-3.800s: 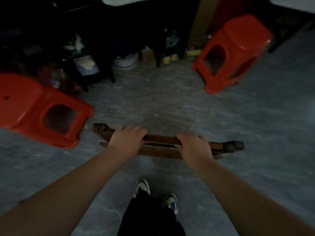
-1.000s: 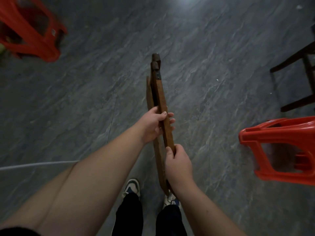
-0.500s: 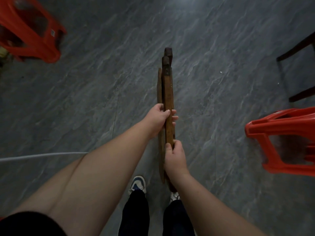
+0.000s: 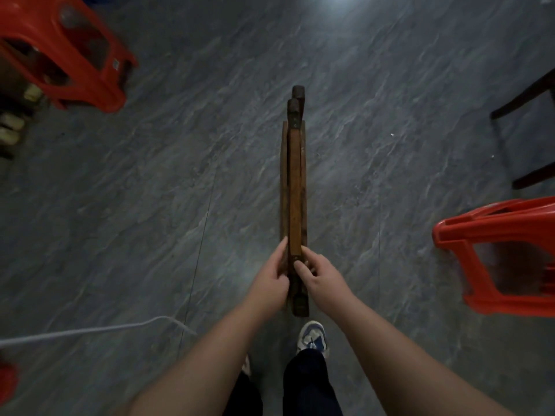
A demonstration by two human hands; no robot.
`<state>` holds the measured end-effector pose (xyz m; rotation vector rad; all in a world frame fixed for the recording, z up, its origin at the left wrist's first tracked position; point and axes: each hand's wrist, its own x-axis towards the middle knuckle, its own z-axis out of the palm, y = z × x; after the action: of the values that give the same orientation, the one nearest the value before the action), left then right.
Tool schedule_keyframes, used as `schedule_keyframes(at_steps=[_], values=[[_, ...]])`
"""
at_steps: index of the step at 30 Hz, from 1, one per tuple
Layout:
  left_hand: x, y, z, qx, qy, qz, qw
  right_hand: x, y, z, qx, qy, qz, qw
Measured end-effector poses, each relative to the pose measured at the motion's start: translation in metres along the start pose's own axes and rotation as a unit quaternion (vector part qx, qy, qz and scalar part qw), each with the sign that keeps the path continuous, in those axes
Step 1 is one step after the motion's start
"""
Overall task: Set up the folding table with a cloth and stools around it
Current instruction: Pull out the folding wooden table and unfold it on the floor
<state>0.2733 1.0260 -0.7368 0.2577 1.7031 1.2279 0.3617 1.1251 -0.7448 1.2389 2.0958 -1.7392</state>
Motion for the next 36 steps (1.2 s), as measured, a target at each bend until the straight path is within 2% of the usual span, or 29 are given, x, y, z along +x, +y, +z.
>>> schedule_keyframes(at_steps=[3, 6, 9, 13, 16, 20, 25, 28, 31, 34, 36], values=[[-0.016, -0.027, 0.005, -0.005, 0.031, 0.023, 0.999, -0.021, 0.016, 0.009, 0.021, 0.005, -0.003, 1.000], [-0.021, -0.054, 0.004, 0.021, 0.040, 0.081, 0.996, -0.046, 0.028, 0.021, 0.086, 0.058, -0.030, 0.994], [-0.027, -0.082, -0.002, 0.054, 0.001, 0.100, 0.994, -0.071, 0.039, 0.032, 0.170, 0.074, -0.043, 0.982], [-0.042, -0.113, -0.004, 0.138, -0.071, 0.114, 0.981, -0.091, 0.049, 0.054, 0.168, 0.074, -0.049, 0.982], [-0.049, -0.121, -0.004, 0.176, -0.077, 0.166, 0.967, -0.089, 0.056, 0.061, 0.140, 0.102, -0.058, 0.983], [-0.042, -0.127, -0.001, 0.211, -0.002, 0.264, 0.941, -0.081, 0.076, 0.062, 0.062, 0.089, -0.095, 0.990], [-0.001, -0.176, -0.002, 0.279, 0.049, 0.316, 0.905, -0.040, 0.133, 0.063, -0.060, 0.091, -0.205, 0.973], [0.029, -0.210, 0.001, 0.286, 0.060, 0.364, 0.884, -0.020, 0.160, 0.067, -0.072, 0.089, -0.276, 0.954], [0.061, -0.240, 0.006, 0.254, 0.066, 0.413, 0.872, 0.005, 0.188, 0.067, -0.145, 0.091, -0.340, 0.925], [0.092, -0.261, 0.010, 0.240, 0.081, 0.472, 0.845, 0.040, 0.211, 0.068, -0.173, 0.123, -0.399, 0.892], [0.105, -0.266, 0.018, 0.209, 0.089, 0.494, 0.839, 0.059, 0.222, 0.071, -0.163, 0.149, -0.438, 0.872]])
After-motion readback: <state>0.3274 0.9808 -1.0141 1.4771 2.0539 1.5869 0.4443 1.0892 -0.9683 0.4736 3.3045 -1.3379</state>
